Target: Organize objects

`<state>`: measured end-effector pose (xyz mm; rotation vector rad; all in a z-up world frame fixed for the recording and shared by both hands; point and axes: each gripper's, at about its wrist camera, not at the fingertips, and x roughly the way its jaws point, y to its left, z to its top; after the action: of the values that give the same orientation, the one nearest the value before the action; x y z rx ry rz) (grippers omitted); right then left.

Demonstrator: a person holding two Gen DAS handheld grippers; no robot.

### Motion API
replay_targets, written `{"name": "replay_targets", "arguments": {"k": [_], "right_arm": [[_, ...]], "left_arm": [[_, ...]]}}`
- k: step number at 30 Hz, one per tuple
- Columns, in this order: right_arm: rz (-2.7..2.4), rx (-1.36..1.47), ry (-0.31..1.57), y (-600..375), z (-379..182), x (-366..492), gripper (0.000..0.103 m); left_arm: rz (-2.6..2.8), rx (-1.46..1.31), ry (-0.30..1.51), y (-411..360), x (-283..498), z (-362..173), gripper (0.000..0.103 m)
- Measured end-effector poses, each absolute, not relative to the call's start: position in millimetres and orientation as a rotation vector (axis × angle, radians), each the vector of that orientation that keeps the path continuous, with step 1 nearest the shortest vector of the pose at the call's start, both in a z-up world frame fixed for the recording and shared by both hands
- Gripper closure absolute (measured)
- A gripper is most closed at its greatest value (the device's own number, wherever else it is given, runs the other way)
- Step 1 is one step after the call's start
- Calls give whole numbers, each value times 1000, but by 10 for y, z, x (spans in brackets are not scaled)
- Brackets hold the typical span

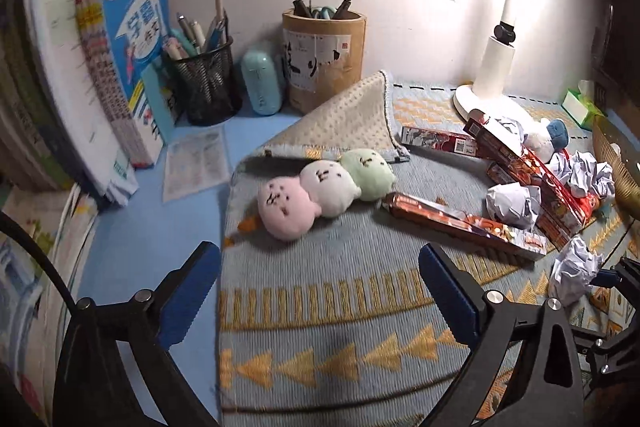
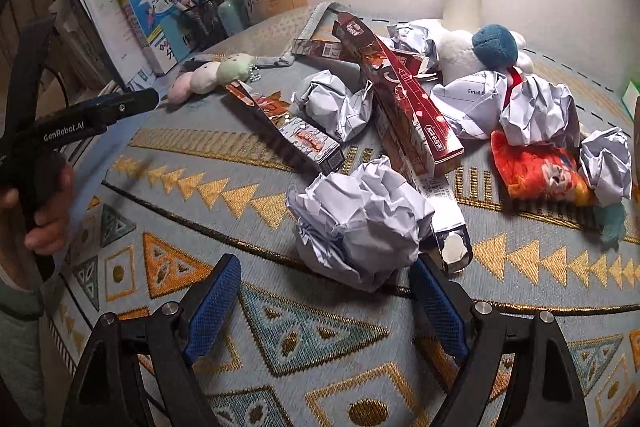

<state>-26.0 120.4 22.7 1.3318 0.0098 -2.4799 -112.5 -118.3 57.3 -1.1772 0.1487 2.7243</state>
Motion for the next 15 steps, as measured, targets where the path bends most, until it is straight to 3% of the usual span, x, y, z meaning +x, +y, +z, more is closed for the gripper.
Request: {"name": "replay_targets", "arguments": {"k": [5,10,12,14,15], "right_arm": [[-2496,1324,-13,1223,246,-311,16],[-2504,1322,11,1211,249,-296,16],[-2500,1316,-16,1232,249,-309,16],[-2521,1304,-50,1294,265,-304,27],[-2527,1299,-71,1331,273,-293,39]], "left_arm": [[2685,-1161,439,-1008,-1610,372,3],[2580,-1182,475,-959,-1908,193,4],[2531,-1183,471,-925,-1920,183,23],[2480,-1201,413,-916,-1894,198,44],[2488,-1206,415,-907,-1863,210,48]]}}
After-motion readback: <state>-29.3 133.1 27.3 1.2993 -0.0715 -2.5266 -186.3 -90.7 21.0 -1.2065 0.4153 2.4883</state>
